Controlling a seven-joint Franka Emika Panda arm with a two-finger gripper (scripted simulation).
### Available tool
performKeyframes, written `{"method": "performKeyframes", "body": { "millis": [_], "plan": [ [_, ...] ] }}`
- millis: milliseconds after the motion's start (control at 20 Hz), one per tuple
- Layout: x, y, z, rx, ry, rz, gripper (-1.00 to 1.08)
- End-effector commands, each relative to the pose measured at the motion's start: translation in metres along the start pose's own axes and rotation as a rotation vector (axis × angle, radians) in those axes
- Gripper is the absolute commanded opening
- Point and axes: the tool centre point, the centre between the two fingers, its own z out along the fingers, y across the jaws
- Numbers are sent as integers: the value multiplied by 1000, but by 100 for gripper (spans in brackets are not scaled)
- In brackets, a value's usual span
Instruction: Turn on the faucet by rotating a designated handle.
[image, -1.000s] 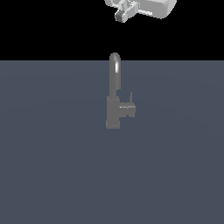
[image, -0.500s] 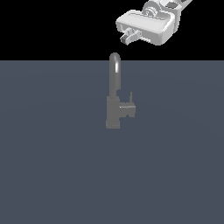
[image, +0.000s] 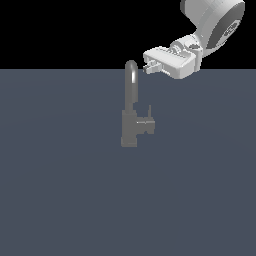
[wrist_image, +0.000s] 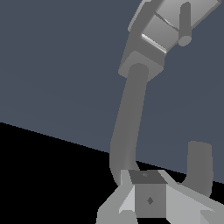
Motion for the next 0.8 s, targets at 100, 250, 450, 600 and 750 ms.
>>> {"method": "performKeyframes", "body": {
  "millis": [100,250,450,600,750],
  "plan": [
    [38,-1,1,88,-90,86,-100],
    [64,0,4,146,-148,143,-100],
    [94,3,9,217,-218,214,-100],
    [113,5,15,262,-263,259,-100],
    [129,8,20,299,-299,296,-100]
  ]
}}
